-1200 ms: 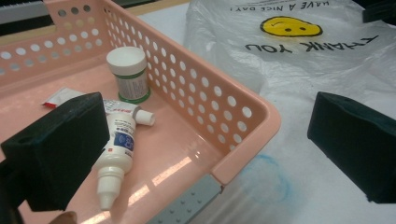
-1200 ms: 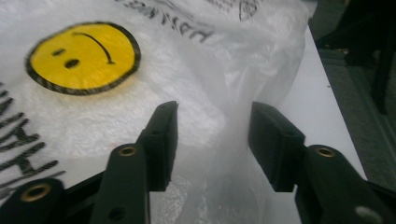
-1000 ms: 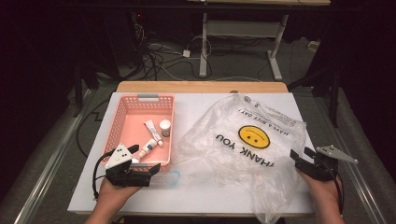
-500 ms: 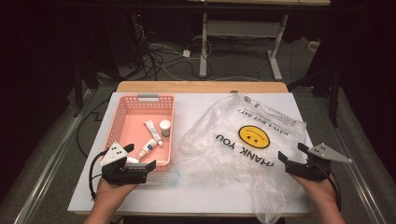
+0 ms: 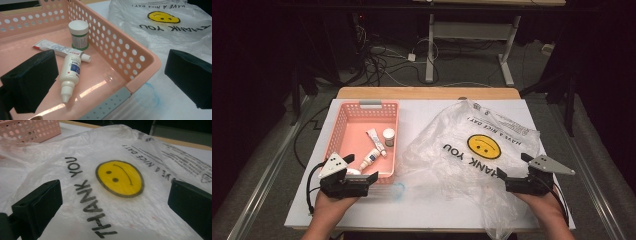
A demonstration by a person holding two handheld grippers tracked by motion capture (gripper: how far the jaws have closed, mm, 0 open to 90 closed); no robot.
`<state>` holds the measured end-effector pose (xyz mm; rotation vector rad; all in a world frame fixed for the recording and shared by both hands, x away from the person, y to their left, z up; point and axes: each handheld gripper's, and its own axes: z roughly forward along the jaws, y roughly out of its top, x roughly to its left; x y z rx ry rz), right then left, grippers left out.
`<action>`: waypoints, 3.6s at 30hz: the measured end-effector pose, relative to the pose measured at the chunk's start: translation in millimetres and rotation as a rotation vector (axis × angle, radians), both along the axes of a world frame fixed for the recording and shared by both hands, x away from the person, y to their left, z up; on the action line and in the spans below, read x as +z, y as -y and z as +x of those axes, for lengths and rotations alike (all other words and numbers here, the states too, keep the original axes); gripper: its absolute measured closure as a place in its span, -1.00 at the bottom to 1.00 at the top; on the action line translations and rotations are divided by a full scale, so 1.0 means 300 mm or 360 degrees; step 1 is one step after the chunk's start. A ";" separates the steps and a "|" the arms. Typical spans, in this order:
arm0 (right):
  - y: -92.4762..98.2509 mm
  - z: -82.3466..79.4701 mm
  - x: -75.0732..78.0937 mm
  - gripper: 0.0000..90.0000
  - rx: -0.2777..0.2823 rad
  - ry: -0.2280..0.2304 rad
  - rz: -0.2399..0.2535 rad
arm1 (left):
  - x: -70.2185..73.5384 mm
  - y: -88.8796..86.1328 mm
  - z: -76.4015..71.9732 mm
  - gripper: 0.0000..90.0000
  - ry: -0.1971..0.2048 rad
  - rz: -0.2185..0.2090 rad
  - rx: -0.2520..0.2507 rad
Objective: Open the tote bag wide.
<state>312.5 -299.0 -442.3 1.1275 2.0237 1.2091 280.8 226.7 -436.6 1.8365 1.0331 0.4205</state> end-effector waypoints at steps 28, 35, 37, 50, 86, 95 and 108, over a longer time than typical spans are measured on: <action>-0.303 0.115 0.091 -0.04 0.0504 -0.0147 -0.0074 | -0.008 0.009 -0.027 -1.00 0.0003 0.0023 0.0038; -0.335 0.102 -0.015 0.00 0.0627 -0.0298 -0.0156 | -0.014 0.003 -0.043 -1.00 -0.0002 0.0033 0.0058; -0.348 0.099 -0.038 0.01 0.0668 -0.0350 -0.0187 | -0.017 0.000 -0.047 -1.00 -0.0010 0.0038 0.0060; -0.389 0.068 -0.113 -0.08 0.0813 -0.0464 -0.0355 | -0.015 -0.013 -0.072 -1.00 -0.0011 0.0032 0.0078; -0.339 0.092 -0.122 0.73 0.0764 -0.0418 -0.0275 | -0.019 -0.009 -0.069 -1.00 -0.0024 0.0034 0.0050; -0.339 0.092 -0.125 0.73 0.0751 -0.0415 -0.0314 | -0.019 -0.007 -0.069 -1.00 -0.0026 0.0040 0.0045; -0.327 0.106 -0.120 1.00 0.0629 -0.0363 -0.0251 | -0.018 -0.007 -0.070 -1.00 -0.0025 0.0039 0.0045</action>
